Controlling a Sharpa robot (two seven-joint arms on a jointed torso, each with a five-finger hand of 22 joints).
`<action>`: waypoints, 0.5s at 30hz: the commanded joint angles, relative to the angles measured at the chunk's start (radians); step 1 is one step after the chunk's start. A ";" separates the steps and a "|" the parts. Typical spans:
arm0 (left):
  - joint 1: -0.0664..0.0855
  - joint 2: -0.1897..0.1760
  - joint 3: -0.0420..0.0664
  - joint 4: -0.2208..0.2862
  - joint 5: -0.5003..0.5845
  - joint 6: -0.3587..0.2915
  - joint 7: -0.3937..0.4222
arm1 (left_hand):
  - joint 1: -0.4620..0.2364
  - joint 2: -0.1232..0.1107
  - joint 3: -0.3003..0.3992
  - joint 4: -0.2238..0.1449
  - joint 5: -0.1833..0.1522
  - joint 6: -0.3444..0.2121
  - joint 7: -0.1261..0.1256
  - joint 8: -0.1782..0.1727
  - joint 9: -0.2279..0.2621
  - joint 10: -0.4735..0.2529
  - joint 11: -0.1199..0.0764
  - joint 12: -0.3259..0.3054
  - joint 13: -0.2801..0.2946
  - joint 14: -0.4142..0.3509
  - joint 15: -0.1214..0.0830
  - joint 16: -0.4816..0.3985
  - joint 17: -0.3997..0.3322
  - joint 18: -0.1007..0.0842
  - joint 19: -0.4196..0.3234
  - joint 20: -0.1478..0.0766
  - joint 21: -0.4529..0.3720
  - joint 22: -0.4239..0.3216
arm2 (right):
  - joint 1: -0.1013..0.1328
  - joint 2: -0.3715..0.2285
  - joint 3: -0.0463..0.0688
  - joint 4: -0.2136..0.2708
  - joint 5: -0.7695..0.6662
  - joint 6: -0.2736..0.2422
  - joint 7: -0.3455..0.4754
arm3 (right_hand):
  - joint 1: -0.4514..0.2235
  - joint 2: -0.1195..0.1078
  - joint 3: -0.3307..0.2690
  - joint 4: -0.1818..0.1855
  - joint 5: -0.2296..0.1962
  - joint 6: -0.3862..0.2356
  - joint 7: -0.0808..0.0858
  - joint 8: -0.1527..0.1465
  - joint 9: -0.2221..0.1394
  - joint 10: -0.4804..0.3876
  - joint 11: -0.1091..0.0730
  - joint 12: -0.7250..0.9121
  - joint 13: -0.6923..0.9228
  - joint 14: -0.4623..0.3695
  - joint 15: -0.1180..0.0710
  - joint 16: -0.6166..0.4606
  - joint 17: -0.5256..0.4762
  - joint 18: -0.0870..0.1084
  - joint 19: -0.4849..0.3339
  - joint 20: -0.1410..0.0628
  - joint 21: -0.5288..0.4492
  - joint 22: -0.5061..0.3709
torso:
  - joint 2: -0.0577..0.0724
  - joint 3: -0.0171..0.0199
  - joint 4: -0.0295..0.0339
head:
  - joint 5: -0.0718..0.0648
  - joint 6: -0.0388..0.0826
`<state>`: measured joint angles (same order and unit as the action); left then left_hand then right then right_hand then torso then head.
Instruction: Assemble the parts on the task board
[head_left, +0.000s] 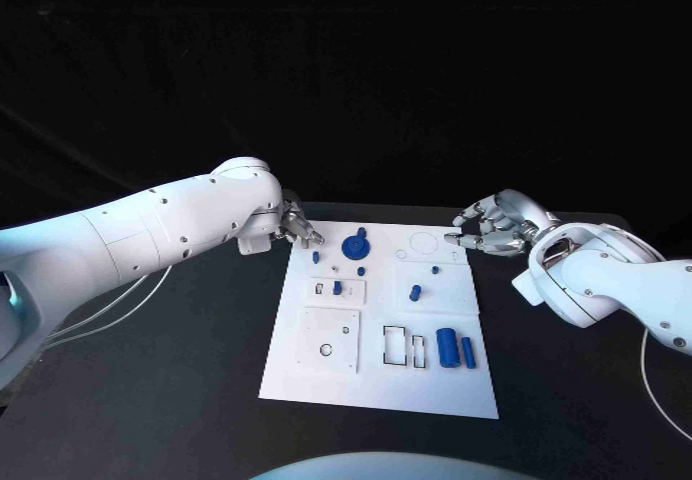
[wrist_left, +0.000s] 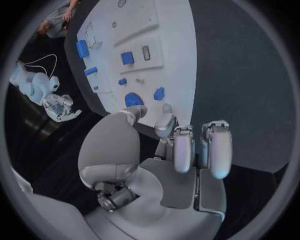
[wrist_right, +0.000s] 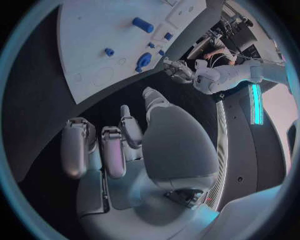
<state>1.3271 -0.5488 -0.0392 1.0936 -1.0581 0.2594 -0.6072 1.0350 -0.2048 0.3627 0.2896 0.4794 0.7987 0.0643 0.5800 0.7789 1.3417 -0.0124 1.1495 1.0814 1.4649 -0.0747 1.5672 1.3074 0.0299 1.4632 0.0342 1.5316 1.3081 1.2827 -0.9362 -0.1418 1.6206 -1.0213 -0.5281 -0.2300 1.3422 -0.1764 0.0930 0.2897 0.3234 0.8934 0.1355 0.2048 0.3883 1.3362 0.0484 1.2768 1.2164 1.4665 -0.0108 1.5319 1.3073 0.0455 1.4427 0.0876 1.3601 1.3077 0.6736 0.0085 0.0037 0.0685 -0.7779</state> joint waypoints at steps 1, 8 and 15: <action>-0.004 0.010 -0.001 -0.007 0.018 0.017 0.029 | 0.005 0.006 -0.009 0.001 -0.017 -0.002 0.005 -0.012 -0.010 -0.009 0.003 -0.003 -0.001 0.106 0.007 0.004 0.263 -0.015 0.071 0.009 -0.004 0.225 | -0.001 0.002 0.000 0.000 -0.002 0.002 0.004 | -0.008 0.001 0.006 0.001 -0.004 0.000 -0.004 0.004 0.001 -0.008 0.001 -0.004 -0.001 0.076 -0.009 -0.006 0.146 0.013 -0.005 0.001 -0.004 0.119 | 0.000 0.0004 -0.0010 | -0.001 -0.002; -0.009 0.029 -0.013 -0.031 0.029 0.028 0.035 | -0.011 0.017 -0.031 0.002 -0.082 0.005 0.007 -0.023 -0.033 -0.013 0.006 -0.005 -0.005 0.106 0.011 0.004 0.263 -0.015 0.071 0.013 -0.005 0.225 | -0.001 0.003 0.000 -0.002 -0.002 0.003 0.004 | -0.008 0.001 0.006 0.001 -0.004 0.000 -0.004 0.004 0.001 -0.008 0.001 -0.004 -0.001 0.076 -0.009 -0.006 0.146 0.013 -0.005 0.001 -0.004 0.119 | -0.001 0.0014 -0.0001 | -0.003 -0.002; -0.015 0.037 -0.019 -0.050 0.031 0.034 0.033 | 0.001 0.025 -0.029 0.000 -0.086 0.006 0.007 -0.024 -0.038 -0.013 0.005 -0.004 -0.005 0.106 0.011 0.004 0.263 -0.015 0.071 0.013 -0.005 0.225 | -0.001 0.004 0.000 -0.003 -0.002 0.003 0.003 | -0.010 0.002 0.007 0.001 -0.004 -0.002 -0.004 0.003 0.001 -0.007 0.001 -0.003 0.000 0.077 -0.009 -0.006 0.148 0.013 -0.004 0.001 -0.002 0.120 | -0.001 0.0013 -0.0013 | -0.002 -0.003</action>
<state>1.3127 -0.5147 -0.0579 1.0455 -1.0394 0.2719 -0.5869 1.0333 -0.1852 0.3351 0.2924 0.3984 0.8025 0.0680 0.5609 0.7417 1.3347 -0.0053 1.1495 1.0767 1.4686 -0.0710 1.5672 1.3074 0.0299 1.4632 0.0417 1.5316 1.3079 1.2825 -0.9330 -0.1417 1.6179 -1.0200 -0.5281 -0.2298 1.3423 -0.1764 0.0930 0.2897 0.3234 0.8934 0.1356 0.2048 0.3881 1.3363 0.0483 1.2768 1.2165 1.4666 -0.0108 1.5319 1.3081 0.0456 1.4428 0.0877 1.3602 1.3075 0.6728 0.0097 0.0029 0.0661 -0.7808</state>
